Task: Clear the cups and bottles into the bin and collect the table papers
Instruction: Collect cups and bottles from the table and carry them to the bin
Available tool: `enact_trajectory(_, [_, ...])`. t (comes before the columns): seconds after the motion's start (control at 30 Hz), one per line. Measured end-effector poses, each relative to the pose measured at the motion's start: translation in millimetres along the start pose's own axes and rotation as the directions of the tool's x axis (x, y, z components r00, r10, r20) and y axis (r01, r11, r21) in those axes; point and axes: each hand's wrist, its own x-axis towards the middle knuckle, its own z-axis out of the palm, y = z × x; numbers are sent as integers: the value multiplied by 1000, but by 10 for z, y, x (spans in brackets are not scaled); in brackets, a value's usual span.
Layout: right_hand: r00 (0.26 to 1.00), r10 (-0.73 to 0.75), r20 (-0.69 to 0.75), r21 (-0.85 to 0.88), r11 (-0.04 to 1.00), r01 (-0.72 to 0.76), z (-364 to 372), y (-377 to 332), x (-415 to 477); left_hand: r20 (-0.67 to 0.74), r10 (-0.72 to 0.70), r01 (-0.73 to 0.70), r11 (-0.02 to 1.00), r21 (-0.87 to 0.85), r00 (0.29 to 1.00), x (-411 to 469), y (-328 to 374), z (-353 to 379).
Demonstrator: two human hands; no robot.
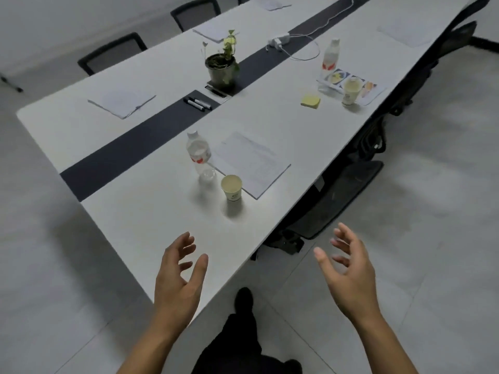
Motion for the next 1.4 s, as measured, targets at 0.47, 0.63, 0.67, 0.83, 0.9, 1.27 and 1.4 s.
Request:
enact_trajectory(0.47, [919, 92, 383, -167, 985, -29, 1712, -62, 1903, -32, -282, 280, 959, -43, 959, 2333, -633, 484])
enact_trajectory(0.63, [858, 111, 502, -219, 976, 2, 2364, 129, 2270, -29, -340, 341, 939, 44, 940, 3077, -941, 802])
enact_trajectory(0.67, [840, 113, 531, -220, 976, 7, 2466, 174, 2317, -46, -341, 343, 938, 48, 939, 3186, -987, 857])
enact_trajectory(0.83, [805, 113, 583, -236, 971, 34, 2751, 260, 2447, -168, -333, 332, 943, -33, 928, 3570, -1084, 1090])
enact_trajectory(0.9, [805, 164, 570, -249, 968, -21, 2731, 226, 2473, -200, -320, 310, 947, -84, 926, 3672, -1059, 1131])
enact_trajectory(1.27, [920, 109, 376, -134, 989, -62, 1772, -484, 2510, -287, -279, 231, 954, -189, 917, 3018, -77, 626])
enact_trajectory(1.4, [937, -25, 348, -41, 998, 42, 1332, -761, 2360, -409, -233, 152, 964, -220, 882, 2269, 241, 379])
